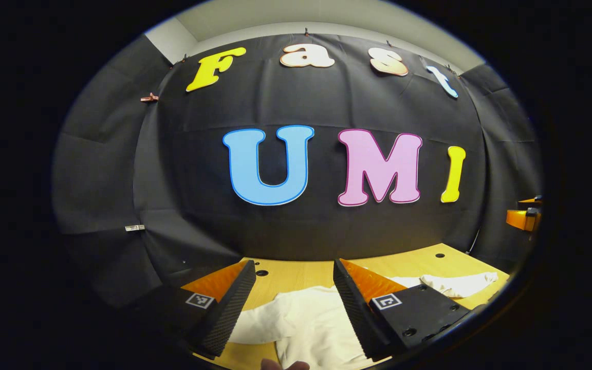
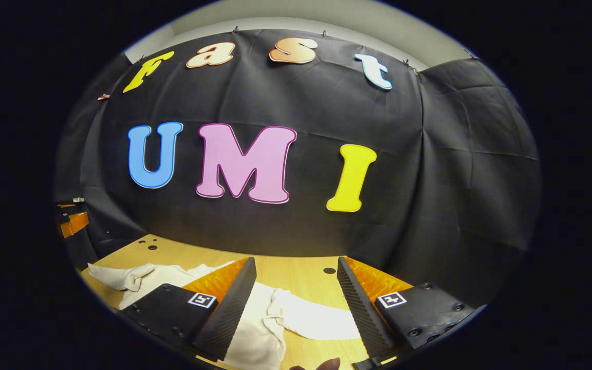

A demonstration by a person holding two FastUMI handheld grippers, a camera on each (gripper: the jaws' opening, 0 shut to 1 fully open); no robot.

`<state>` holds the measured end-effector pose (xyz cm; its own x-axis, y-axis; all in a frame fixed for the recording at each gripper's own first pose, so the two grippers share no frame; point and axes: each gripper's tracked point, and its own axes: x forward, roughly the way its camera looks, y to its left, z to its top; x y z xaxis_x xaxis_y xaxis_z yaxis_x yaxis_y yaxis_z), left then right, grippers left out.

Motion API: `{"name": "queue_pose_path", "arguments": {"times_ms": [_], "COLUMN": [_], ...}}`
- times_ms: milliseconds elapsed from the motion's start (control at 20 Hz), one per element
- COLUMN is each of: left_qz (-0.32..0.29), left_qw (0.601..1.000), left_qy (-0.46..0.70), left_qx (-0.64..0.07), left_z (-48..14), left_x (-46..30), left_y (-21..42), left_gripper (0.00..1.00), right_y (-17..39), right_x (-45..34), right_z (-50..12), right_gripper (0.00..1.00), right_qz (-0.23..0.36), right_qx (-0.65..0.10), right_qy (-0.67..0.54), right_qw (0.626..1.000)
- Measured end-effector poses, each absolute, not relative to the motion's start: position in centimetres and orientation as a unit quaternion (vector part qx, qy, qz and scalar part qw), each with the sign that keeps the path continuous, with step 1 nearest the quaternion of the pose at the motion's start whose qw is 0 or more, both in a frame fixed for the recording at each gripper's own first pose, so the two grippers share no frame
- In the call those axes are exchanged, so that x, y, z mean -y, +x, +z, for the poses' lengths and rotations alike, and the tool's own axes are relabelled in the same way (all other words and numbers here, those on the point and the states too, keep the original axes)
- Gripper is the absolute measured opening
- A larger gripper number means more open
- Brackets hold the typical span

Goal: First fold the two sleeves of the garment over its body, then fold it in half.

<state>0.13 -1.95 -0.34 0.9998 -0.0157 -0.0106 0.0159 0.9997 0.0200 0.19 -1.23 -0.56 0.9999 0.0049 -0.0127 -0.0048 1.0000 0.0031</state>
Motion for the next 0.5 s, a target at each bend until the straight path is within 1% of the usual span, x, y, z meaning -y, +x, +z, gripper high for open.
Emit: {"name": "queue_pose_path", "arguments": {"times_ms": [50,100,150,300,500], "left_qz": [-0.008,-0.008,-0.009,-0.008,-0.005], "left_qw": [1.000,1.000,1.000,1.000,1.000], "left_qy": [0.011,0.013,0.013,0.015,0.021], "left_qx": [-0.004,-0.004,-0.005,-0.007,-0.007], "left_z": [-0.3,-0.3,-0.3,-0.5,-0.6], "left_x": [2.2,2.5,2.7,3.4,4.6], "left_y": [0.1,0.0,0.1,-0.1,-0.4], "left_gripper": [0.95,0.92,0.95,0.95,0.95], "right_y": [0.2,0.3,0.5,0.9,1.5], "right_x": [1.5,1.9,2.6,4.9,9.9], "right_z": [-0.6,-0.8,-1.2,-3.7,-7.7], "right_gripper": [0.98,0.98,0.98,0.97,0.98], "right_qz": [0.001,-0.001,-0.006,-0.020,-0.058], "right_qx": [-0.008,-0.011,-0.017,-0.056,-0.110], "right_qy": [0.003,0.006,0.008,0.014,0.043], "right_qw": [1.000,1.000,1.000,0.998,0.991]}}
